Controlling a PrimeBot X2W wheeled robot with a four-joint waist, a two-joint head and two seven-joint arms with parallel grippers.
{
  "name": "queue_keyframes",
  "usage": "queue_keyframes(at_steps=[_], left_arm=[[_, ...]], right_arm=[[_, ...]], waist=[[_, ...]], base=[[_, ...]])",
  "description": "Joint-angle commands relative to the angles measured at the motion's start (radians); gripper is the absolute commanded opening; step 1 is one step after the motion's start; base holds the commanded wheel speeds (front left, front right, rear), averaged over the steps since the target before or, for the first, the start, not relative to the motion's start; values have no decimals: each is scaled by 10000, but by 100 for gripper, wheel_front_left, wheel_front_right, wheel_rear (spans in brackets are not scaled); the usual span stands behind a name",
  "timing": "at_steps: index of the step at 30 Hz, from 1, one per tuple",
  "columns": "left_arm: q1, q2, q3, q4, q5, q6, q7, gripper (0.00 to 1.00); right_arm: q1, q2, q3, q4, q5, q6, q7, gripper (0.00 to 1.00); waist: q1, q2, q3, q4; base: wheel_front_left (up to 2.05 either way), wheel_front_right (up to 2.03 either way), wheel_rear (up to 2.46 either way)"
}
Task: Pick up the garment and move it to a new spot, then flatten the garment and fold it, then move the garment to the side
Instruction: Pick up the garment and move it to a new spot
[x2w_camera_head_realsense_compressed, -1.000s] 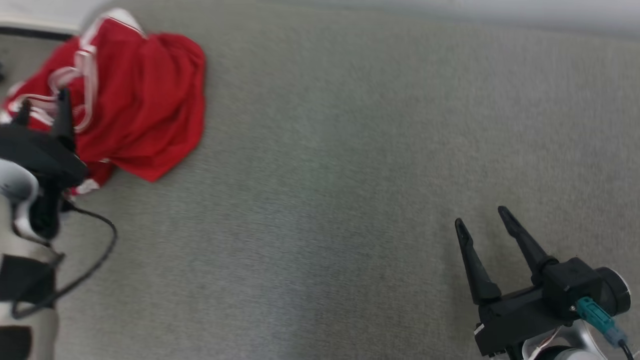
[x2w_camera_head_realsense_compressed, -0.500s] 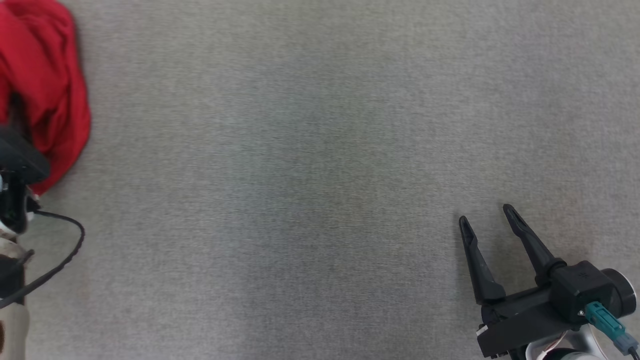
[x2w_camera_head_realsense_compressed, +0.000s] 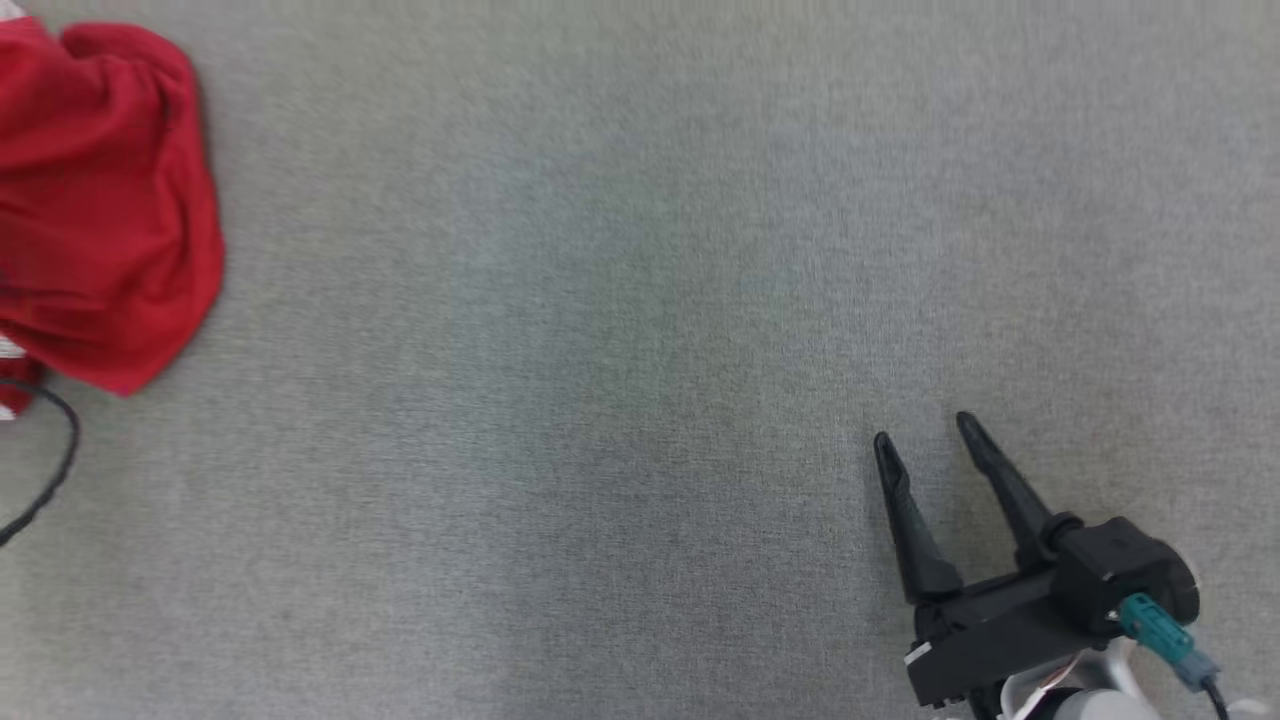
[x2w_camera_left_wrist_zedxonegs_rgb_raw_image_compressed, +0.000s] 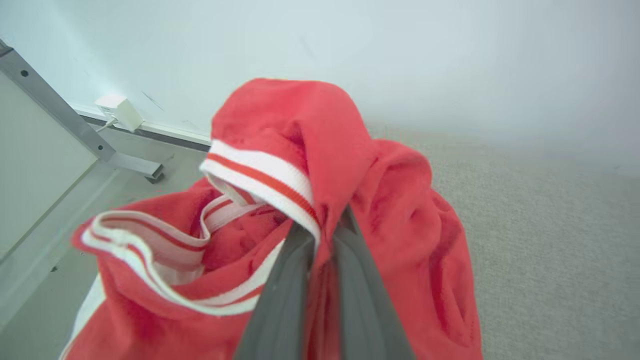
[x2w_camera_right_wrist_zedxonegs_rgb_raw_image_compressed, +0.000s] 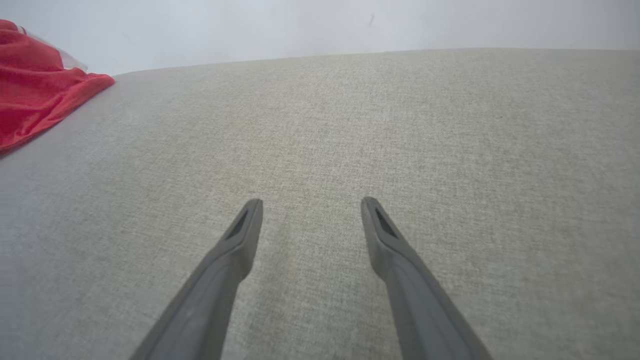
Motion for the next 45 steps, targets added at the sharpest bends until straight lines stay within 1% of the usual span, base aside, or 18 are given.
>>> queue_keyframes(at_steps=[1, 5, 8, 14, 17, 22, 28, 29, 33, 36, 38, 40, 45], left_arm=[[-66, 106, -31, -178, 4, -59, 69, 0], [-212, 378, -126, -1074, -45, -136, 448, 0], [-345, 455, -254, -1808, -69, -184, 763, 0], [-649, 79, -686, -3154, -290, -231, 1315, 0], [-754, -402, -975, -3665, -595, -288, 1462, 0], [-631, -1380, -1523, -4342, -1194, -365, 1498, 0], [-2, -2434, -2153, -4870, -1611, -409, 1003, 0], [-2, -2434, -2153, -4870, -1611, -409, 1003, 0], [808, -2859, -2714, -4962, -1220, -386, 384, 0], [1743, -3057, -3031, -4732, -861, -207, -239, 0], [2509, -3330, -3236, -4441, -801, -118, -584, 0], [3157, -3453, -3445, -4065, -674, -69, -905, 0], [4506, -3840, -4096, -2752, -645, -109, -1425, 0]], right_arm=[[-71, 41, 13, 135, 103, 9, -117, 100], [-179, 177, 124, 745, 359, 9, -523, 100], [-237, 251, 193, 1199, 538, 9, -814, 100], [-105, 307, 206, 1987, 877, 9, -1310, 100], [59, 313, 209, 2243, 1072, 9, -1439, 100], [317, 314, 221, 2424, 1254, 9, -1459, 100], [513, 312, 244, 2294, 1151, 9, -1237, 100], [513, 312, 244, 2294, 1151, 9, -1237, 100], [644, 312, 193, 2109, 1092, 9, -1090, 100], [693, 313, 311, 2005, 1107, 9, -947, 100], [680, 310, 346, 1937, 1125, 9, -877, 100], [681, 310, 373, 1868, 1116, 9, -836, 100], [738, 312, 365, 1757, 1055, 9, -721, 100]], waist=[[1, -1, -513, 237], [1, -1, -1148, 194], [1, -1, -1685, 52], [1, -1, -2867, -505], [1, -1, -3358, -875], [1, -1, -4004, -1649], [1, -1, -4324, -2687], [1, -1, -4324, -2687], [1, -1, -4267, -3237], [1, -1, -4201, -3628], [1, -1, -4140, -3850], [1, -1, -4051, -3995], [1, -1, -3927, -4097]], base=[[0, 0, 0], [0, 0, 0], [0, 0, 0], [0, 0, 0], [0, 0, 0], [0, 0, 0], [0, 0, 0], [0, 0, 0], [0, 0, 0], [0, 0, 0], [0, 0, 0], [0, 0, 0], [0, 0, 0]])
